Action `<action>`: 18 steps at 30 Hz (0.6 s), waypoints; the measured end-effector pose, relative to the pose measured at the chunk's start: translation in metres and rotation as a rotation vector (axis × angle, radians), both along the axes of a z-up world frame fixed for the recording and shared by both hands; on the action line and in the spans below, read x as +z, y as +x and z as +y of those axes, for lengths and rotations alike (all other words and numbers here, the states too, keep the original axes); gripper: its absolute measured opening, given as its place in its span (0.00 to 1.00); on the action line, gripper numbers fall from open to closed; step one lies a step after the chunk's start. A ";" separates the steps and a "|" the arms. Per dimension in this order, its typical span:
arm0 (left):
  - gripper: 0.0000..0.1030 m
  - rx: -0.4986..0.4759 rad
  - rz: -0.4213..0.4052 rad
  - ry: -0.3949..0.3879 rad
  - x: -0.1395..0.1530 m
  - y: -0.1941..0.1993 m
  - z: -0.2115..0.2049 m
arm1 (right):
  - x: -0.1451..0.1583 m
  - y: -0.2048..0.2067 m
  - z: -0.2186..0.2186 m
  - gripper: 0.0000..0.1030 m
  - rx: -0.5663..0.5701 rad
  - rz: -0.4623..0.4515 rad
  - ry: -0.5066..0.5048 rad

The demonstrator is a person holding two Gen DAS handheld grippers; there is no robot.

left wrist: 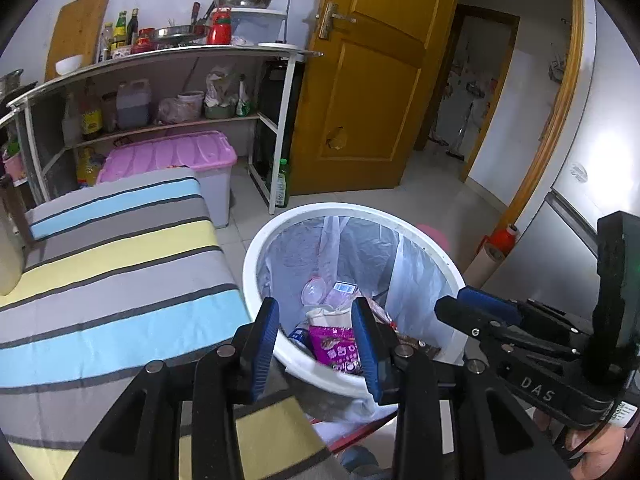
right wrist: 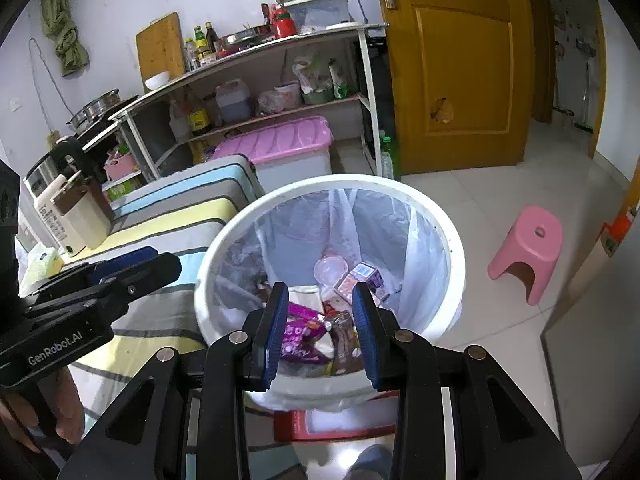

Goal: Collect trash

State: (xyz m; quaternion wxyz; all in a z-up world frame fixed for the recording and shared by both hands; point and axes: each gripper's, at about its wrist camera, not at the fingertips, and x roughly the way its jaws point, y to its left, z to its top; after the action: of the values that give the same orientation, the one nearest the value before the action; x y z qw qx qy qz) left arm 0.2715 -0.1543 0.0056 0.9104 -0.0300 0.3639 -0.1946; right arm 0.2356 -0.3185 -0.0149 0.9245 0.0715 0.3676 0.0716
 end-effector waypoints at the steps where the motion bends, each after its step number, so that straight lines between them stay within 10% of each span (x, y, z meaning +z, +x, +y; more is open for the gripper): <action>1: 0.37 0.002 -0.005 -0.001 0.001 -0.005 0.003 | 0.002 -0.003 0.002 0.33 0.002 -0.004 0.000; 18: 0.37 0.085 -0.078 0.038 0.019 -0.094 0.045 | 0.026 -0.085 0.045 0.34 0.089 -0.099 -0.030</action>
State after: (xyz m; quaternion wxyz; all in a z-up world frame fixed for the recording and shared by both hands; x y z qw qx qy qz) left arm 0.1777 -0.1096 0.0249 0.9317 -0.0207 0.3302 -0.1497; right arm 0.1504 -0.2735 0.0113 0.9384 0.0374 0.3252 0.1104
